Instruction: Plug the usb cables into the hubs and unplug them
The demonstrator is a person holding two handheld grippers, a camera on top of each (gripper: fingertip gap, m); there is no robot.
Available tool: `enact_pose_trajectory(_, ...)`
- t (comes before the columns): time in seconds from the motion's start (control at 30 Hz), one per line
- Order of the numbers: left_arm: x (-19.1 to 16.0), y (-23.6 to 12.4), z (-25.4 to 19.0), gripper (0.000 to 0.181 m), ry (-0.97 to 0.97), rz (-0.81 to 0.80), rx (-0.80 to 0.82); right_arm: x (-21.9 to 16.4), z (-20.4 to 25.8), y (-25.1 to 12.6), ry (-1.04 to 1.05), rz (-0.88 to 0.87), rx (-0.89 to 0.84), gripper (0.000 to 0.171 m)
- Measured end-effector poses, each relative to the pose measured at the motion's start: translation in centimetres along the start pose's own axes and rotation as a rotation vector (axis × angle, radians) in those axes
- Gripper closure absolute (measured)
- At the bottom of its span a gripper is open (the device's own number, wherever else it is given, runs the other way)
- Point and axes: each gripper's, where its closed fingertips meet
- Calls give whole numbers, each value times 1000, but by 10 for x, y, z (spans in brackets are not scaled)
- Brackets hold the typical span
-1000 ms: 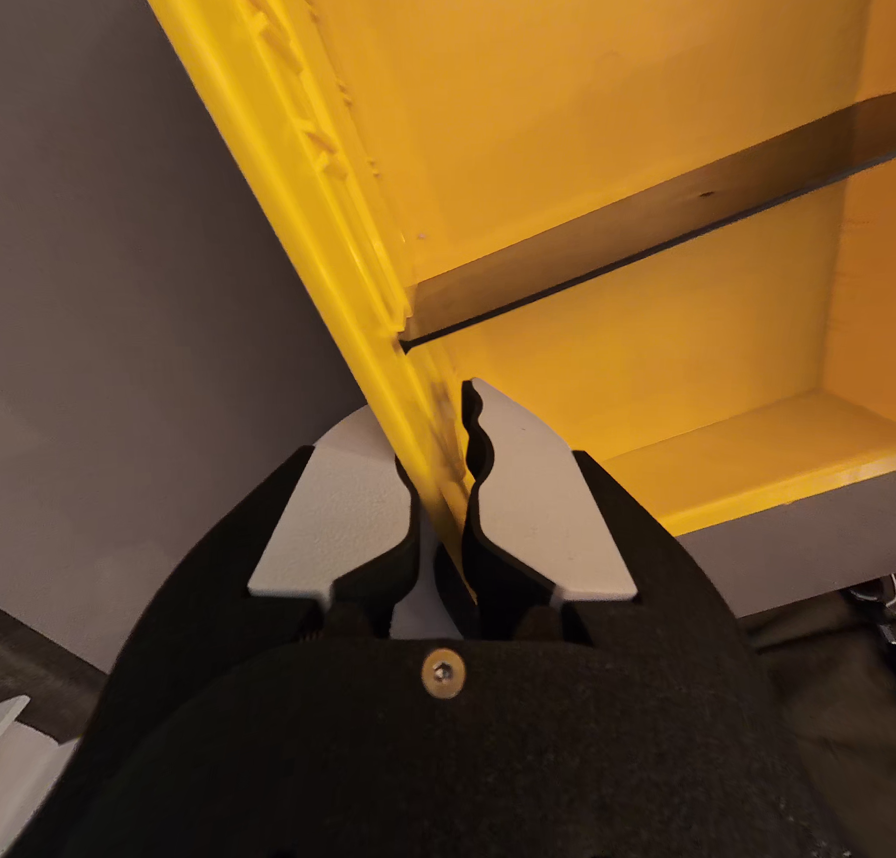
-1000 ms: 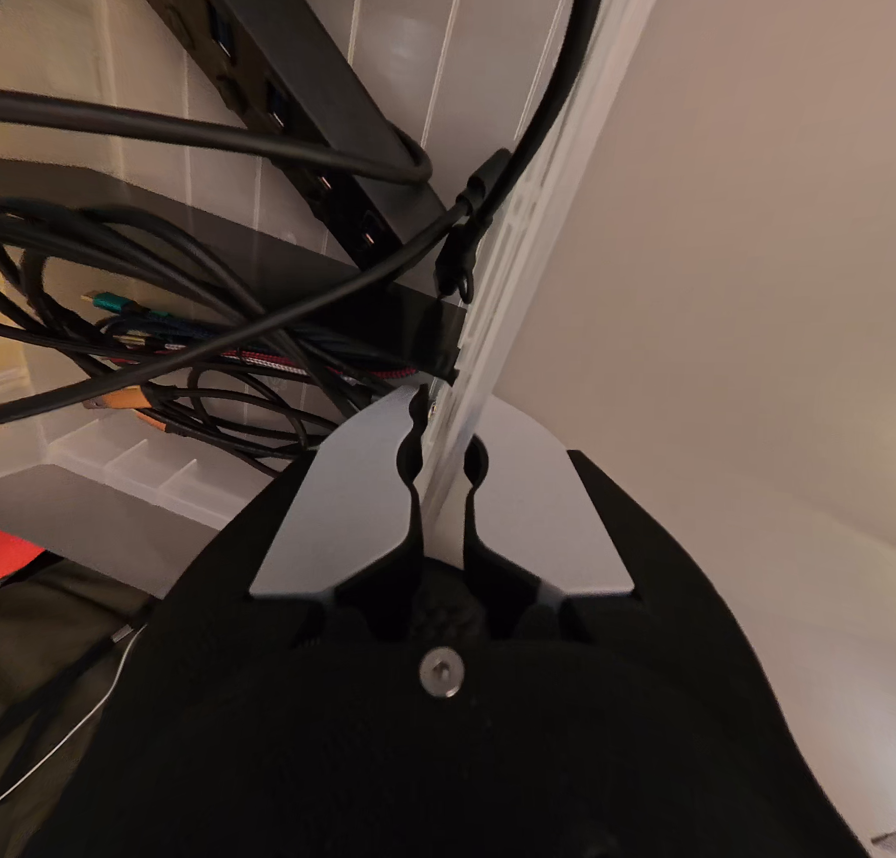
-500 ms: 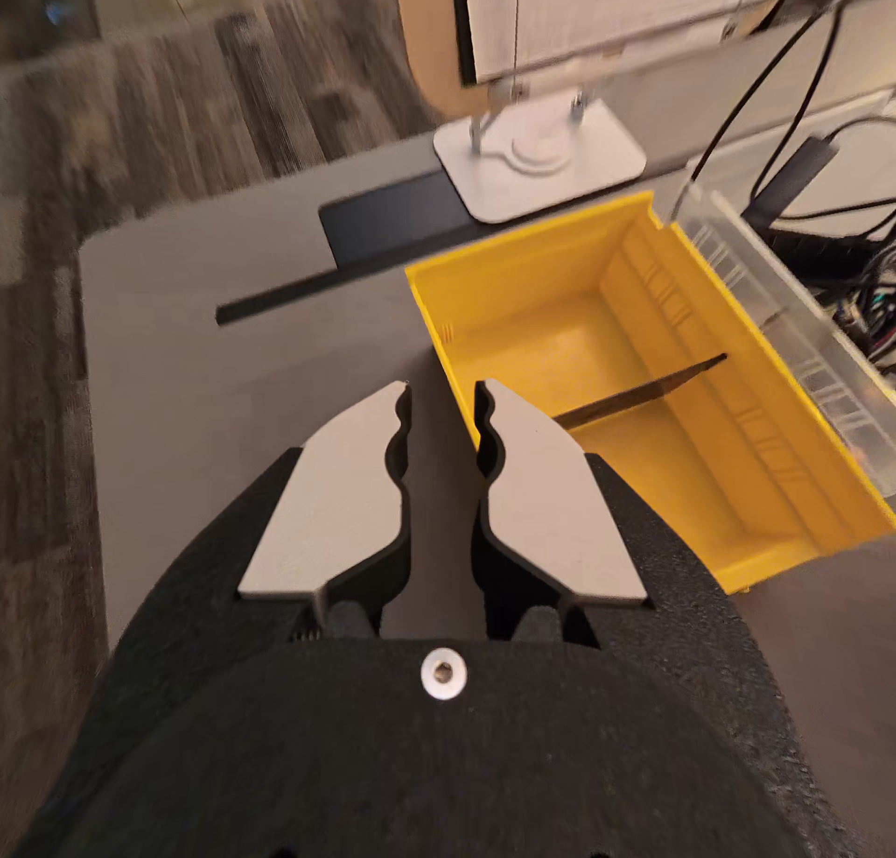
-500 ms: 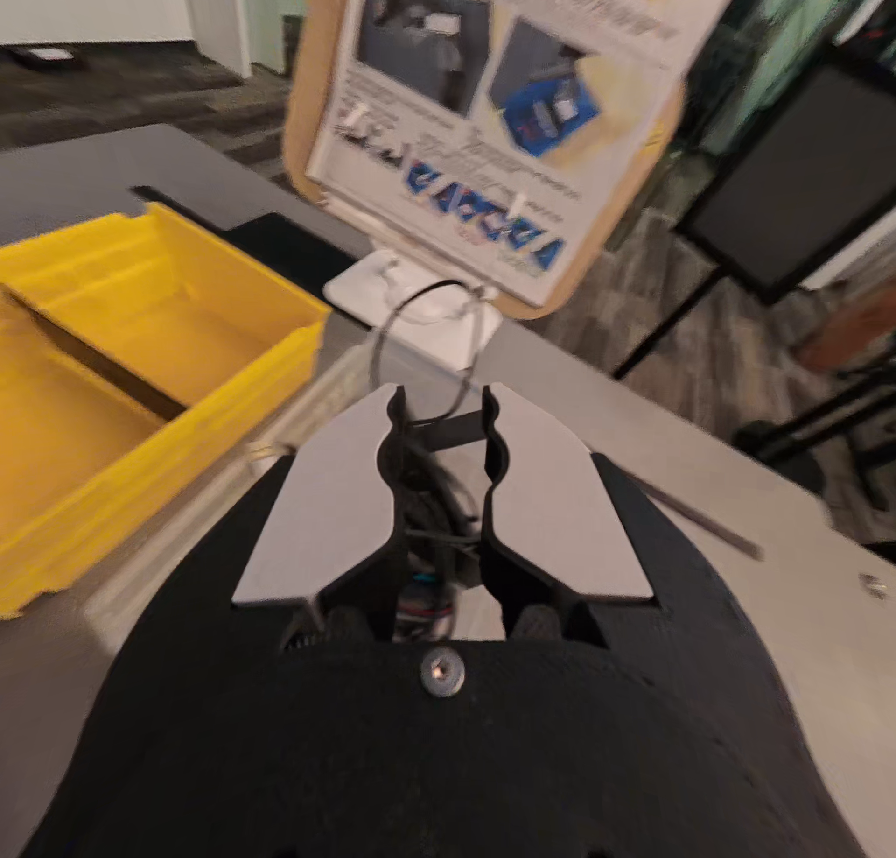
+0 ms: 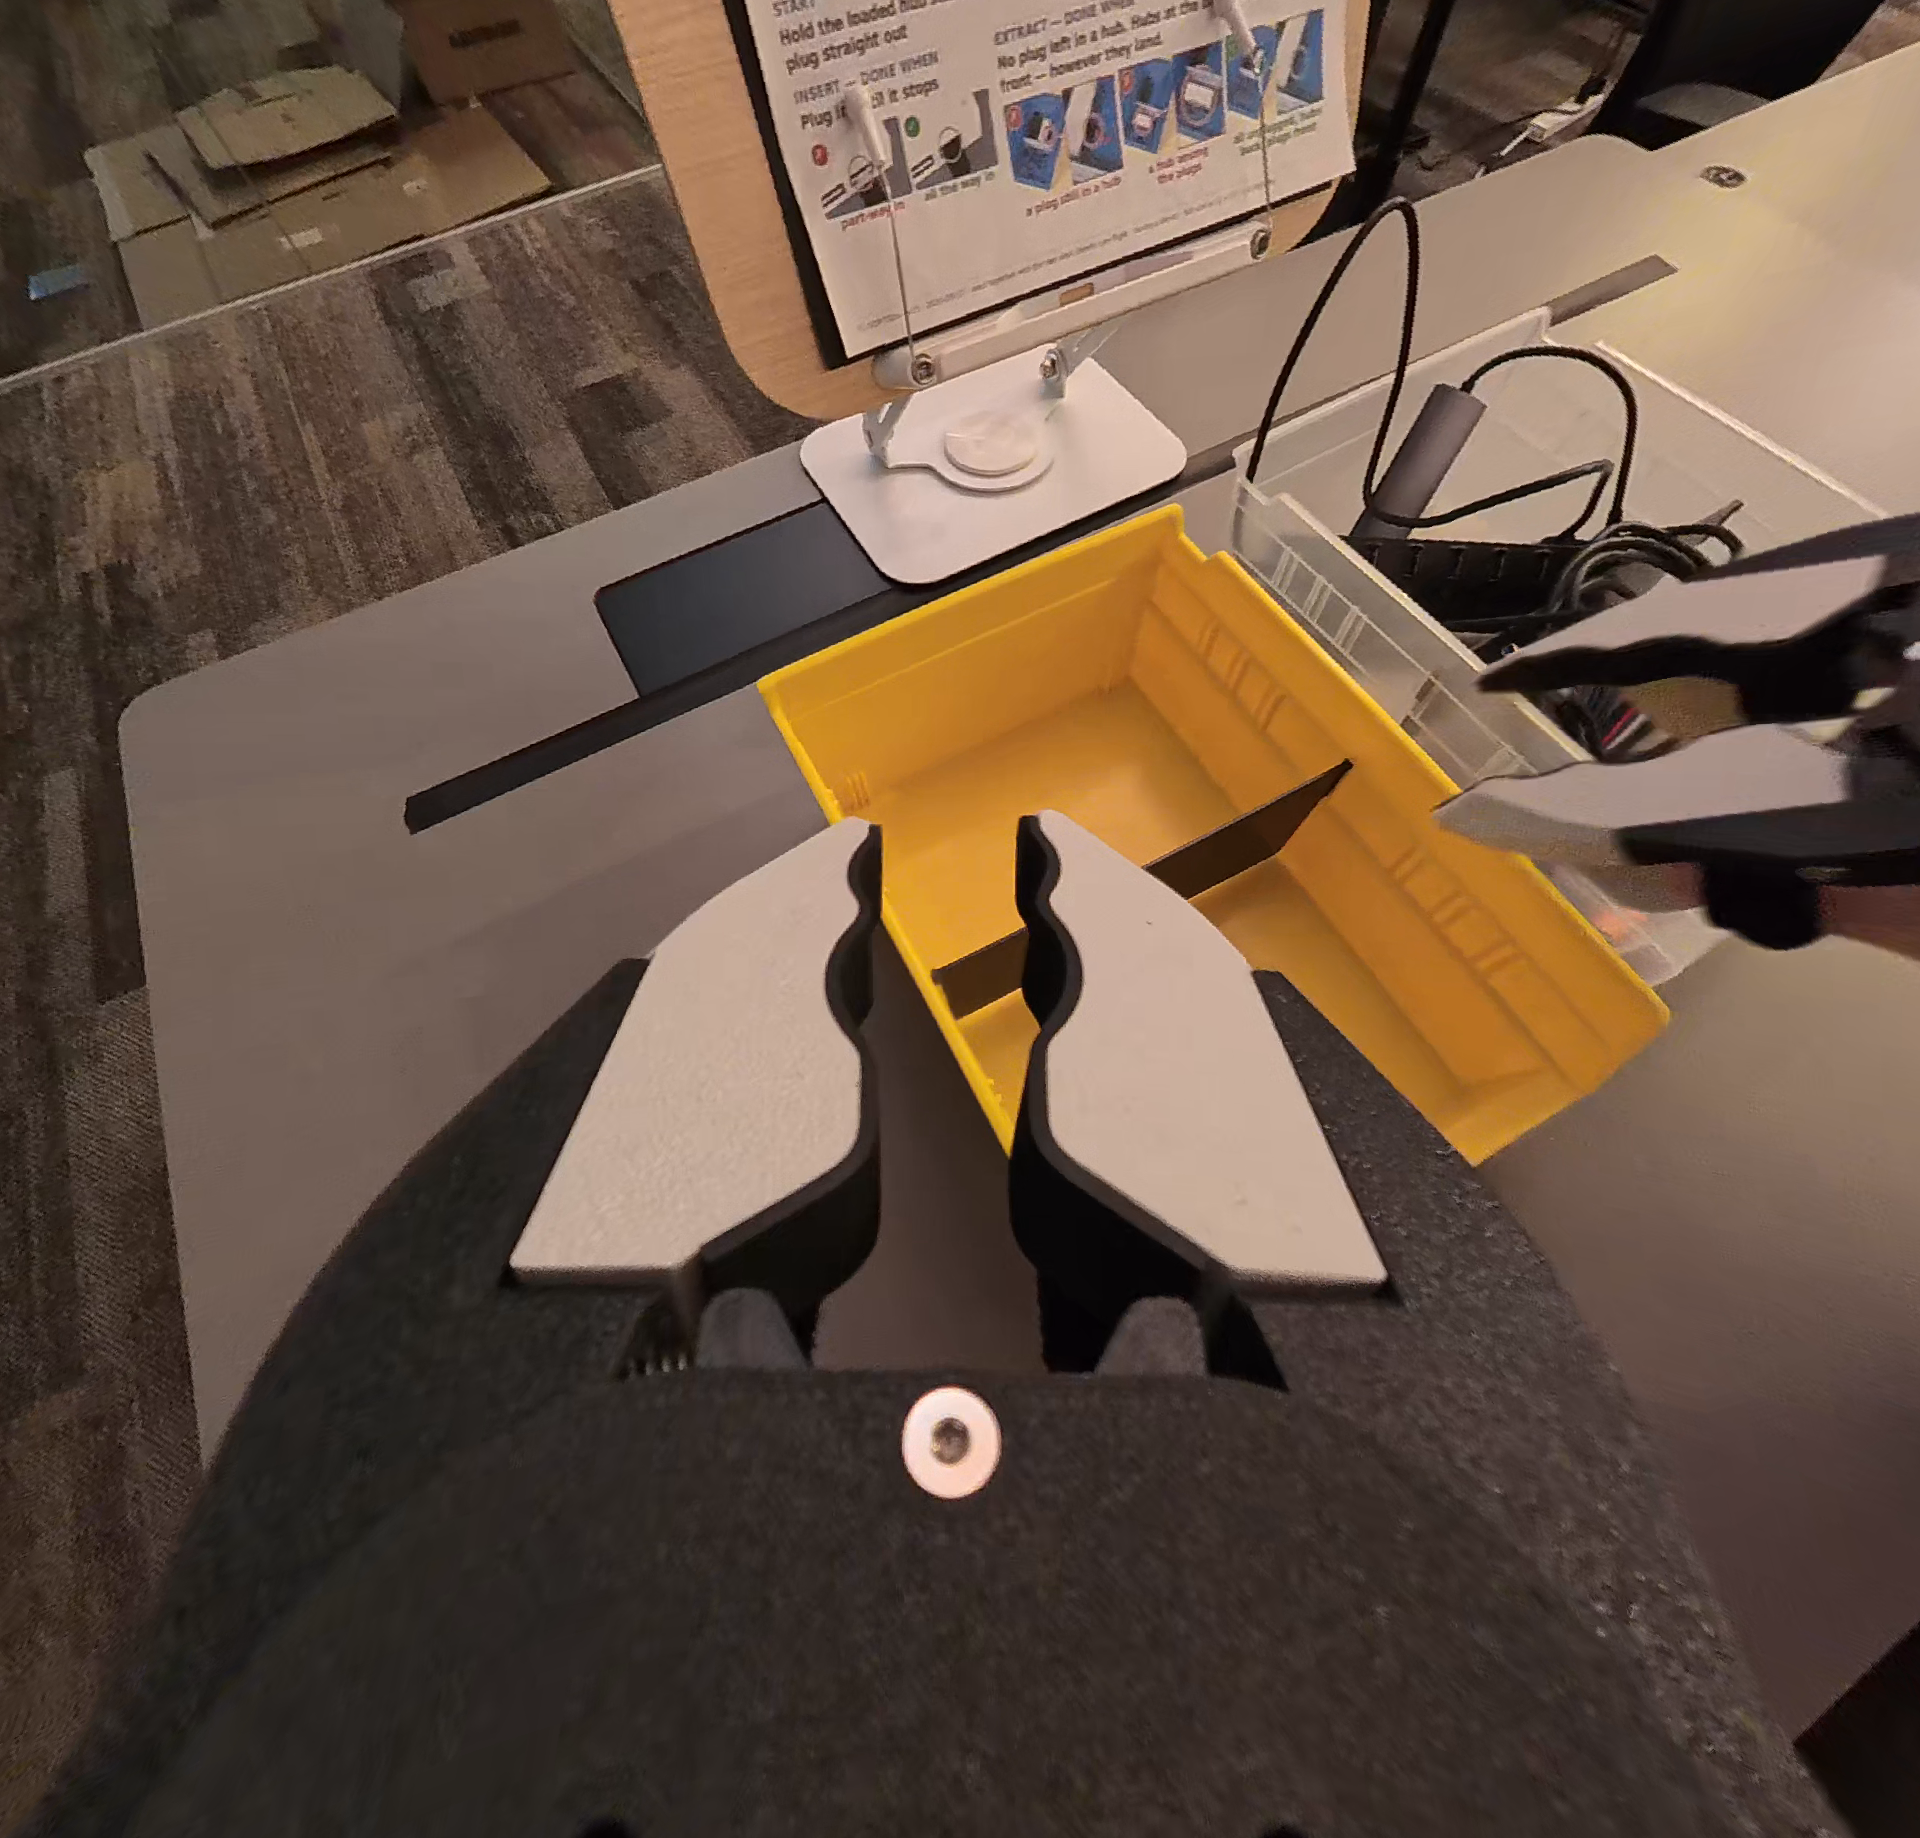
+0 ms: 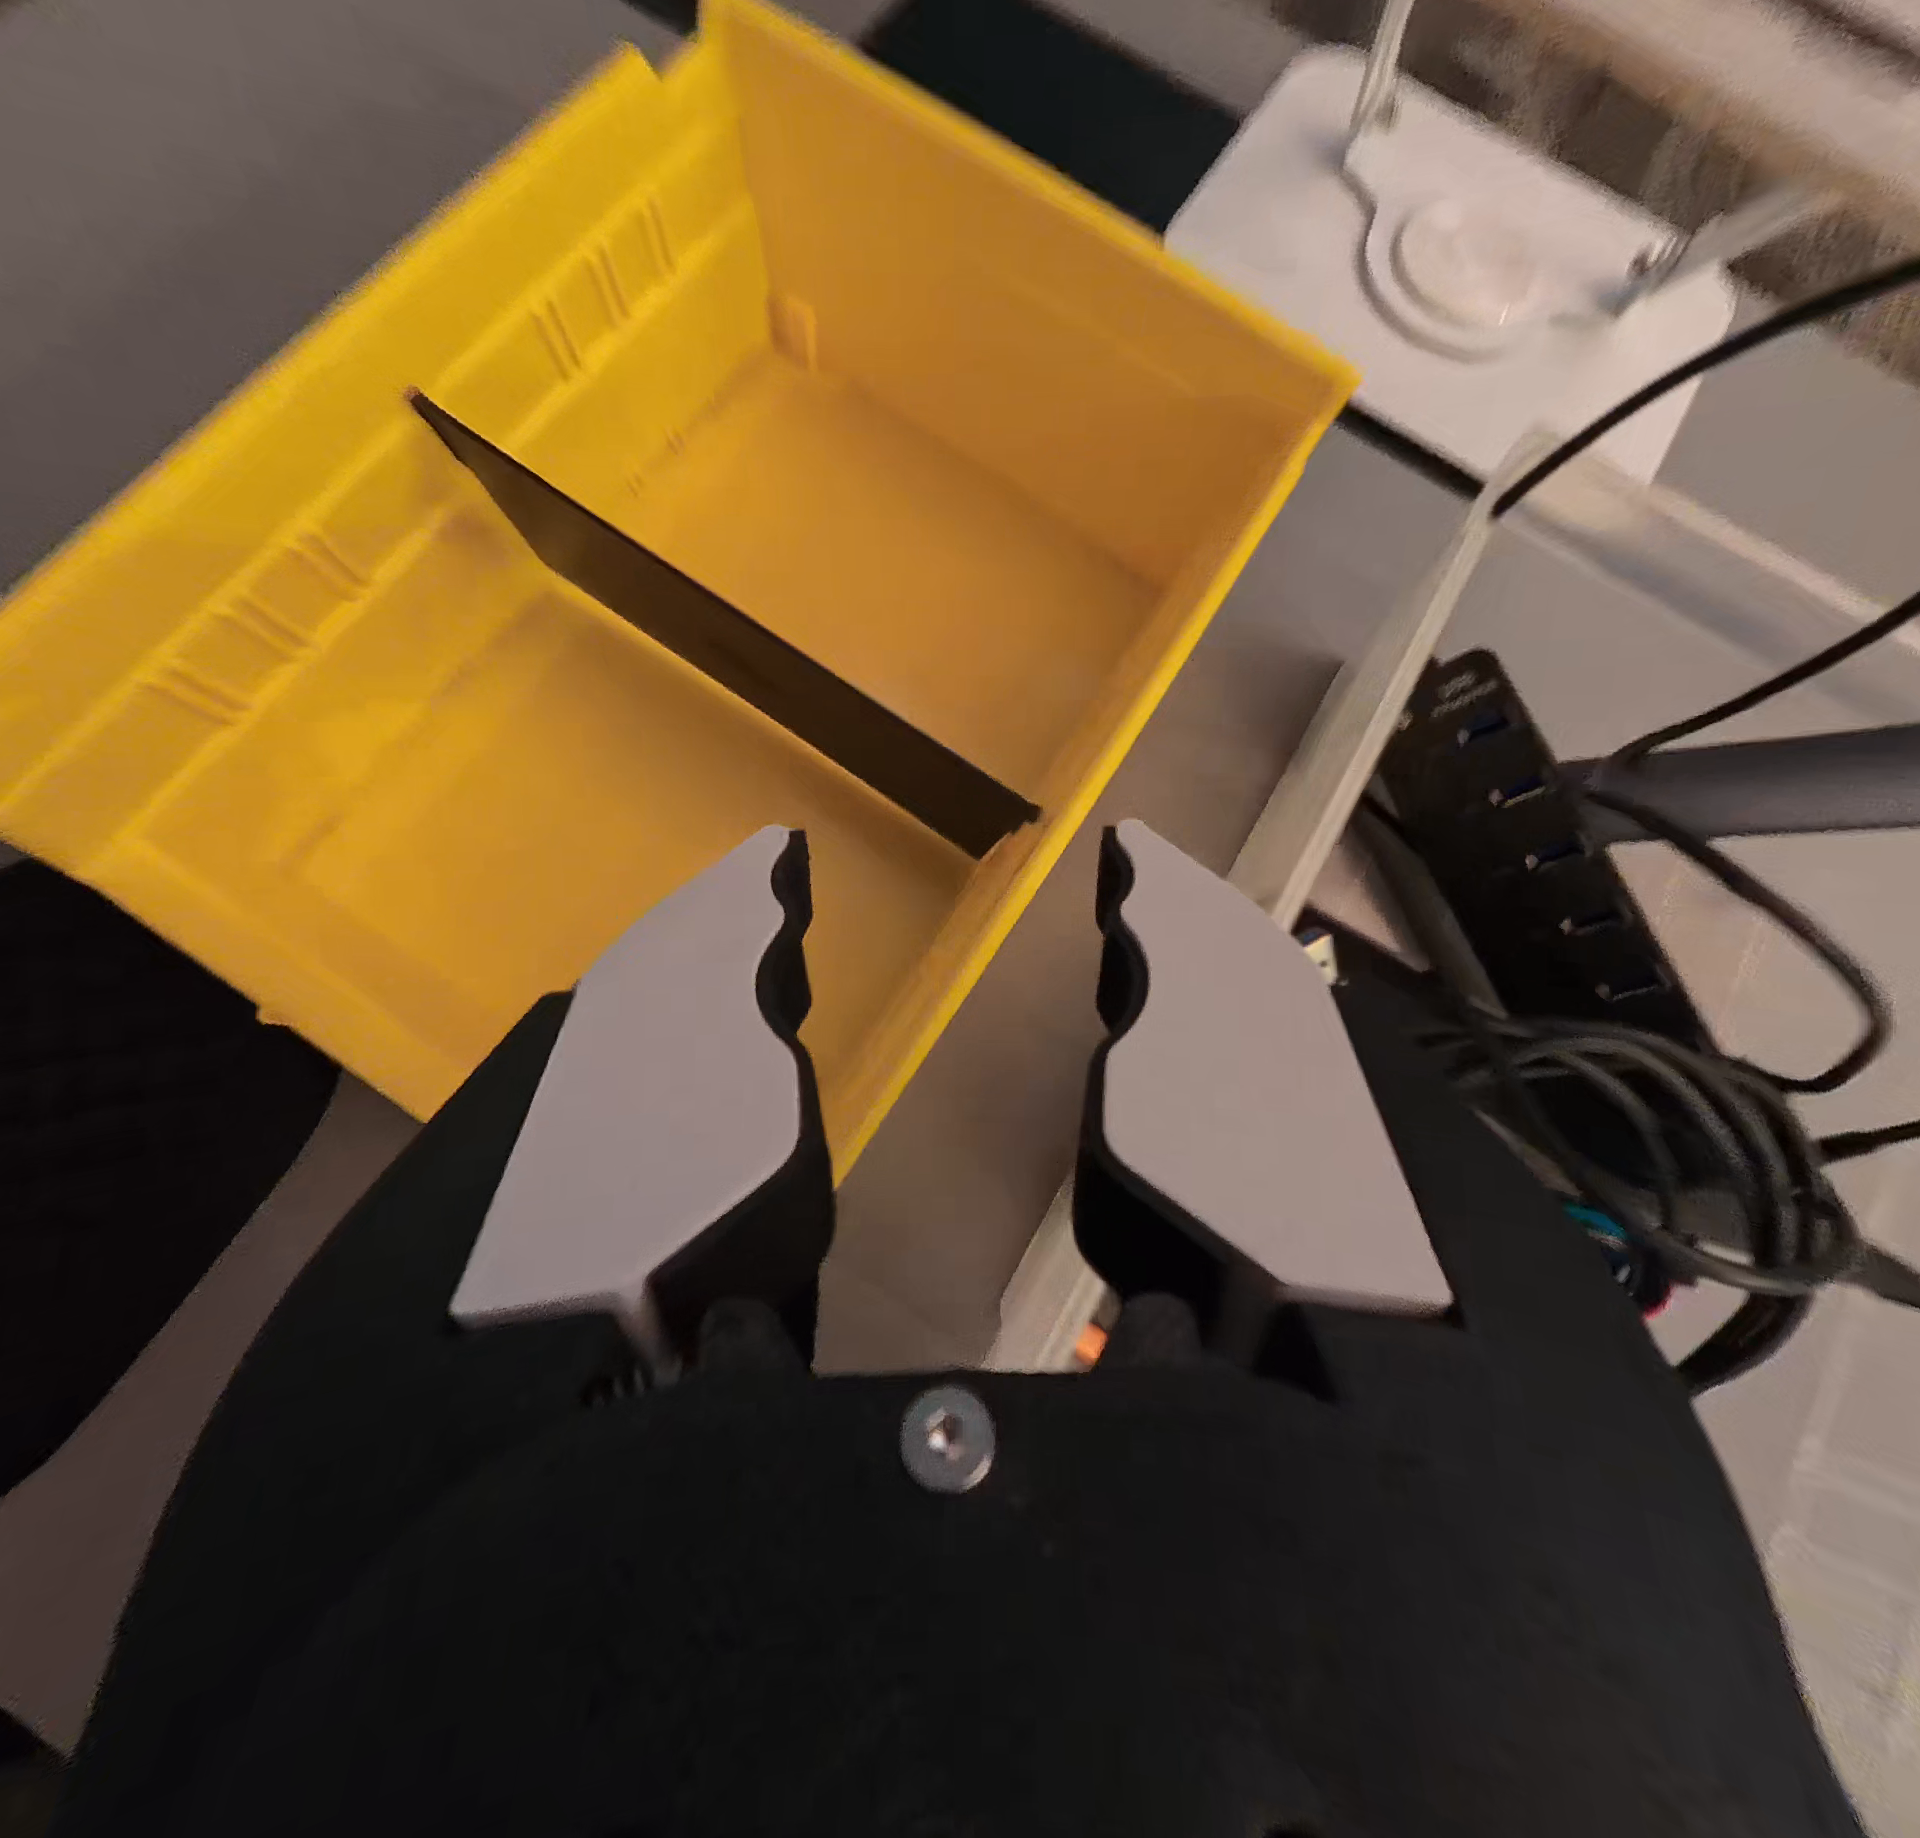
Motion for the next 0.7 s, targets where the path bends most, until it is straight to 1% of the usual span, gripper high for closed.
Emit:
enact_pose_trajectory(0.07, 1, 0, -3, 158, 8, -3, -13, -13, 1, 19, 28, 94, 0, 116)
enact_pose_trajectory(0.13, 2, -1, -6, 158, 15, -6, -23, -27, -6, 34, 56, 186, -39, 117)
enact_pose_trajectory(0.23, 2, -2, -9, 158, 24, -8, -35, -45, -8, 58, 98, 291, -24, 119)
enact_pose_trajectory(0.3, 3, -3, -9, 158, 25, -11, -37, -51, -12, 65, 110, 360, -50, 126)
enact_pose_trajectory(0.33, 3, -3, -8, 158, 24, -13, -38, -50, -12, 67, 105, 367, -44, 134)
enact_pose_trajectory(0.47, 1, -2, -5, 158, 21, -5, -34, -47, -11, 75, 149, 402, -9, 144)
enact_pose_trajectory(0.57, -1, -1, -4, 158, 21, 4, -27, -45, -9, 83, 143, 405, -8, 144)
enact_pose_trajectory(0.7, -3, 2, -4, 158, 26, 21, -23, -38, -3, 91, 138, 414, 40, 145)
Point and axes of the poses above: each gripper's, where its closed fingertips meet, y out along the fingers, x out of its top, z = x × y across the jaws, and after that the axes turned 4 degrees about x, right-handed
